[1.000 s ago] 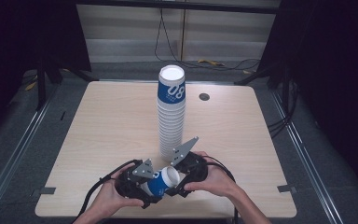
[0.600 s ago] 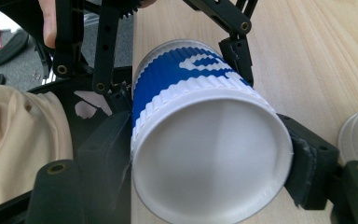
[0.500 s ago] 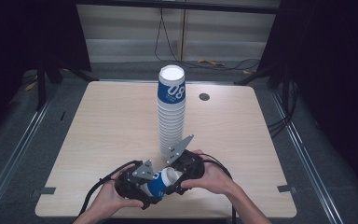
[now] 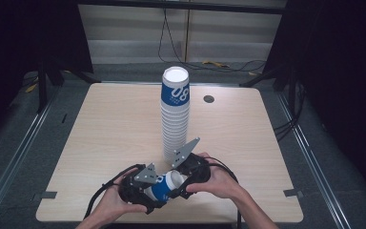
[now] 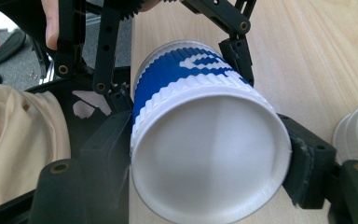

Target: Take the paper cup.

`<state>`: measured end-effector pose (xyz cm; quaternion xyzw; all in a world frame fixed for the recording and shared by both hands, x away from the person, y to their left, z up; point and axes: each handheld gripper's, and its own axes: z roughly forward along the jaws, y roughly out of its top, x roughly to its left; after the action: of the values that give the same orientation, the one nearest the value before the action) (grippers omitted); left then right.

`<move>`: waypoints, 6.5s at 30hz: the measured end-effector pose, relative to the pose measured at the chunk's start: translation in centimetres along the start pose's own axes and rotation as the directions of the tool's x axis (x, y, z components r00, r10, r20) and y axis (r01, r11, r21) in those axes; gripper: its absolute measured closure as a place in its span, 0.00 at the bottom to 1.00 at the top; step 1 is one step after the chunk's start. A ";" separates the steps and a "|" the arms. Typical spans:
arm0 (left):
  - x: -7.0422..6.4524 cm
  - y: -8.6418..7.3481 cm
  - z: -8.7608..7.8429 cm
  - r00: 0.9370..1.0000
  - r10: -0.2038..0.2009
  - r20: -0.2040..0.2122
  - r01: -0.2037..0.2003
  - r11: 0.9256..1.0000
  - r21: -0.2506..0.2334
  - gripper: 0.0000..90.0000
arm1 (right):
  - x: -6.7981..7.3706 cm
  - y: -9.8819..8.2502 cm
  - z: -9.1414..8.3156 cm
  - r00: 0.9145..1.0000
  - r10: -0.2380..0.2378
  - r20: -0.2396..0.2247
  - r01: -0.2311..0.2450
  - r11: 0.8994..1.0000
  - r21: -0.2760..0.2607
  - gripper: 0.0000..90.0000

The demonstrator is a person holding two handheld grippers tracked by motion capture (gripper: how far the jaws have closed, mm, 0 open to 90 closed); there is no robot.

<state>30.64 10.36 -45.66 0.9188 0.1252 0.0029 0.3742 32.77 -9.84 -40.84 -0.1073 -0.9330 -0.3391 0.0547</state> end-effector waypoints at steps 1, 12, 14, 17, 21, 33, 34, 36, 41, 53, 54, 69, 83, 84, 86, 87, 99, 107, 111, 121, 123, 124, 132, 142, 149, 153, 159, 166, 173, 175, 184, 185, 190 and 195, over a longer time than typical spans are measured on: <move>0.0 0.0 -0.1 1.000 -0.008 0.004 0.008 1.000 -0.005 0.16 | 0.0 0.0 -0.1 1.000 0.000 -0.001 0.000 1.000 -0.002 0.30; 0.2 -0.2 -0.6 0.999 -0.040 0.011 0.040 0.996 -0.083 0.15 | 0.0 -0.1 -0.5 1.000 0.017 0.002 -0.016 0.999 -0.029 0.31; 0.2 -0.1 -0.6 0.999 -0.040 0.009 0.040 0.996 -0.082 0.15 | 0.1 0.0 -0.6 1.000 0.014 0.007 -0.014 0.999 -0.029 0.31; 0.1 -0.1 -0.6 1.000 -0.028 -0.003 0.027 0.996 -0.080 0.15 | 0.1 -0.1 -0.5 1.000 0.011 0.010 -0.010 1.000 -0.028 0.31; 0.1 0.0 -0.6 1.000 -0.012 -0.002 0.012 0.997 -0.081 0.15 | 0.1 0.0 -0.3 1.000 0.014 0.009 -0.014 1.000 -0.009 0.31; 0.1 0.2 -0.7 1.000 -0.001 -0.004 0.001 0.992 -0.123 0.18 | -0.3 0.1 0.2 1.000 0.022 0.009 -0.022 0.999 0.023 0.31; 0.1 0.2 -0.8 1.000 0.002 -0.006 -0.002 0.992 -0.127 0.18 | -0.3 0.0 0.0 1.000 0.022 0.005 -0.022 1.000 0.012 0.31; 0.3 -0.1 -1.1 1.000 -0.009 0.000 0.009 0.989 -0.146 0.18 | -0.4 -0.2 -0.3 0.999 0.031 0.007 -0.031 1.000 0.002 0.31; 0.6 -0.3 -2.0 0.999 -0.051 0.016 0.053 0.973 -0.226 0.18 | -0.5 -1.0 -0.8 0.998 0.049 0.031 -0.049 0.999 0.007 0.31; 0.7 -0.3 -3.5 0.998 -0.056 0.023 0.061 0.940 -0.335 0.18 | -0.7 -3.0 -1.7 0.992 0.108 0.067 -0.099 0.987 -0.129 0.31; 0.7 -0.2 -3.6 0.998 -0.061 0.033 0.069 0.935 -0.348 0.18 | -0.7 -3.2 -1.7 0.991 0.117 0.071 -0.106 0.984 -0.145 0.31; 1.2 -0.3 -4.5 0.994 -0.104 0.026 0.105 0.904 -0.415 0.18 | -0.7 -4.8 -1.4 0.987 0.159 0.017 -0.144 0.931 -0.337 0.31; 1.7 -0.4 -5.1 0.991 -0.117 0.059 0.131 0.885 -0.447 0.18 | -0.6 -5.0 -1.2 0.985 0.161 -0.060 -0.172 0.896 -0.410 0.31; 1.7 -0.4 -5.1 0.991 -0.116 0.063 0.132 0.883 -0.450 0.18 | -0.6 -5.0 -1.2 0.986 0.156 -0.060 -0.167 0.897 -0.408 0.31; 1.6 -0.4 -5.1 0.990 -0.119 0.070 0.138 0.878 -0.458 0.18 | -0.6 -5.0 -1.1 0.986 0.153 -0.071 -0.169 0.891 -0.421 0.31; 1.6 -0.4 -5.1 0.990 -0.122 0.071 0.140 0.877 -0.460 0.17 | -0.6 -4.9 -1.1 0.986 0.150 -0.075 -0.167 0.890 -0.424 0.31; 1.6 -0.4 -5.1 0.990 -0.111 0.087 0.139 0.872 -0.470 0.17 | -0.2 -4.6 -1.2 0.990 0.132 -0.056 -0.144 0.878 -0.457 0.31; 1.5 -0.5 -5.0 0.990 -0.102 0.095 0.135 0.865 -0.483 0.17 | -0.1 -4.5 -1.4 0.990 0.118 -0.075 -0.140 0.861 -0.489 0.31; 1.6 -0.5 -5.1 0.989 -0.103 0.102 0.140 0.857 -0.497 0.16 | -0.2 -4.4 -1.3 0.989 0.122 -0.088 -0.150 0.848 -0.508 0.31; 1.6 -0.4 -5.0 0.988 -0.101 0.115 0.145 0.853 -0.501 0.13 | -0.1 -4.2 -1.3 0.987 0.117 -0.110 -0.159 0.826 -0.541 0.31; 1.6 -0.4 -5.0 0.988 -0.103 0.111 0.145 0.854 -0.499 0.13 | -0.2 -4.1 -1.3 0.987 0.116 -0.114 -0.160 0.825 -0.541 0.31; 1.6 -0.4 -5.0 0.988 -0.101 0.117 0.146 0.855 -0.498 0.13 | -0.2 -4.1 -1.2 0.986 0.117 -0.116 -0.162 0.822 -0.546 0.31; 1.7 -0.5 -4.9 0.984 -0.093 0.151 0.157 0.852 -0.499 0.12 | 0.0 -3.9 -1.5 0.987 0.110 -0.117 -0.158 0.804 -0.574 0.31; 1.9 -0.7 -5.0 0.985 -0.096 0.142 0.156 0.848 -0.506 0.13 | -0.1 -4.0 -1.9 0.987 0.120 -0.107 -0.160 0.791 -0.590 0.31; 2.1 -0.8 -4.5 0.979 -0.096 0.182 0.175 0.853 -0.491 0.13 | 0.1 -4.0 -1.7 0.987 0.117 -0.108 -0.159 0.794 -0.587 0.31; 2.0 -0.8 -4.6 0.981 -0.093 0.172 0.166 0.858 -0.486 0.14 | 0.1 -3.9 -1.7 0.988 0.114 -0.106 -0.155 0.796 -0.585 0.31; 2.0 -0.7 -4.7 0.984 -0.067 0.163 0.140 0.857 -0.495 0.14 | 0.0 -4.0 -1.7 0.985 0.116 -0.124 -0.167 0.796 -0.581 0.31; 1.8 -0.7 -4.7 0.987 -0.061 0.150 0.128 0.862 -0.490 0.14 | 0.0 -3.9 -1.9 0.987 0.106 -0.117 -0.154 0.809 -0.567 0.30; 1.6 -0.7 -4.8 0.988 -0.043 0.150 0.113 0.859 -0.500 0.17 | 0.0 -4.0 -1.9 0.988 0.109 -0.112 -0.154 0.812 -0.563 0.27; 1.6 -0.6 -4.8 0.988 -0.043 0.149 0.113 0.859 -0.499 0.17 | 0.0 -4.0 -1.9 0.988 0.108 -0.113 -0.153 0.811 -0.564 0.27; 1.7 -0.7 -4.9 0.989 -0.051 0.142 0.116 0.860 -0.498 0.17 | 0.0 -4.0 -2.0 0.988 0.125 -0.095 -0.157 0.810 -0.564 0.17; 1.7 -0.7 -5.0 0.989 -0.053 0.136 0.114 0.862 -0.494 0.17 | 0.0 -4.0 -2.0 0.988 0.127 -0.091 -0.156 0.812 -0.562 0.17; 1.8 -0.8 -5.1 0.988 -0.057 0.140 0.120 0.859 -0.498 0.17 | 0.0 -4.1 -1.9 0.988 0.134 -0.078 -0.154 0.816 -0.557 0.15; 2.0 -0.9 -5.3 0.990 -0.080 0.117 0.128 0.858 -0.498 0.17 | -0.2 -4.2 -1.9 0.987 0.148 -0.062 -0.158 0.821 -0.548 0.15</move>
<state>31.87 15.13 -42.62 0.7802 0.1521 -0.0269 0.6062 31.98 -14.29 -42.01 -0.1902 -0.7836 -0.5888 0.0562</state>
